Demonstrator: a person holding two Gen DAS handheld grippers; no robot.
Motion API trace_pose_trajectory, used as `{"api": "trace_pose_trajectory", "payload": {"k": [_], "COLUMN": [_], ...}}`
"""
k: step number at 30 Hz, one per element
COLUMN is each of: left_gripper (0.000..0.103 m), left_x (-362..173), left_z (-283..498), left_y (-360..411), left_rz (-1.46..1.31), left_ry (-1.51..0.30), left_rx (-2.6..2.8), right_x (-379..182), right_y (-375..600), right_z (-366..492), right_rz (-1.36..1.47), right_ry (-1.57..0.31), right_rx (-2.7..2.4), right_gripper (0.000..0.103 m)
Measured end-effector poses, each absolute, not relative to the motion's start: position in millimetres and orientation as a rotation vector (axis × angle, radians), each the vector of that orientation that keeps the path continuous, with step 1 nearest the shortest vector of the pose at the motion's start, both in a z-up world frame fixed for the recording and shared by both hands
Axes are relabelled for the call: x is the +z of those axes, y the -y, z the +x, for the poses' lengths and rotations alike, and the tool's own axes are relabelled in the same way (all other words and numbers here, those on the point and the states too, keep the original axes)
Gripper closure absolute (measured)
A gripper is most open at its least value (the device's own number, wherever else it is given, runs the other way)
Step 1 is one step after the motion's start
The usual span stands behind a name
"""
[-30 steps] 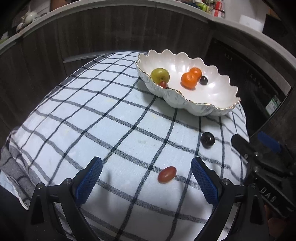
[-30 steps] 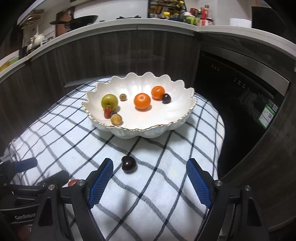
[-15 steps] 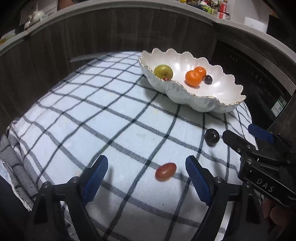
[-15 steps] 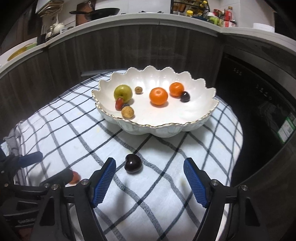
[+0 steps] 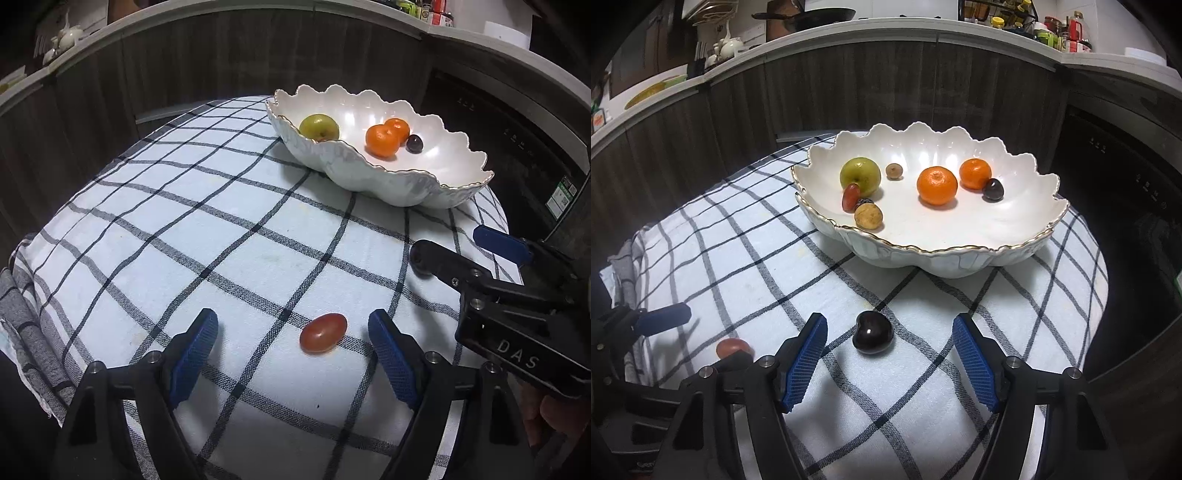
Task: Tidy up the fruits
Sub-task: 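Grasp the second dark cherry with the right tool while the left tool grasps the red fruit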
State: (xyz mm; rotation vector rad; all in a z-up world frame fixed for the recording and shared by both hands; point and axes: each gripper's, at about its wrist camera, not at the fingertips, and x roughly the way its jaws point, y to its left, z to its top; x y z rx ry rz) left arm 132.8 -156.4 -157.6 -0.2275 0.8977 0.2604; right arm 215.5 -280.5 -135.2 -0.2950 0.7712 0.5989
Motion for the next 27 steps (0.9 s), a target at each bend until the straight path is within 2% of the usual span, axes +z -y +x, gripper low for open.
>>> {"api": "trace_pose_trajectory", "payload": {"k": [6,15,17,21,24,27], "left_gripper": [0.035,0.039,0.043,0.06,0.064,0.07], "left_x": [-164.3,-166.1,-166.4,-165.3,-165.4,-165.4], "left_z": [135.2,134.5,134.6,135.5,136.3,136.7], "left_y": [156.9,160.5,161.9,163.1,164.6,165.0], "left_rz": [-0.226,-0.196,-0.181,-0.166,-0.154,-0.149], "left_ry": [-0.919,-0.904,-0.899,-0.886,-0.879,-0.876], "left_rx": [0.257,0.25,0.249,0.225,0.212,0.201], "right_x": [-141.5,-152.1,-153.7,-157.0,-159.1,-159.6], "right_y": [278.1,271.0,269.8,266.6,265.5,266.5], "right_z": [218.3,221.7,222.6,222.4,222.9,224.1], "right_rz": [-0.3,-0.317,-0.323,-0.341,-0.348,-0.345], "right_ry": [-0.78,-0.822,-0.832,-0.844,-0.852,-0.852], "right_rx": [0.624,0.635,0.634,0.636,0.644,0.648], "right_gripper": [0.032,0.053,0.057,0.067,0.075,0.075]}}
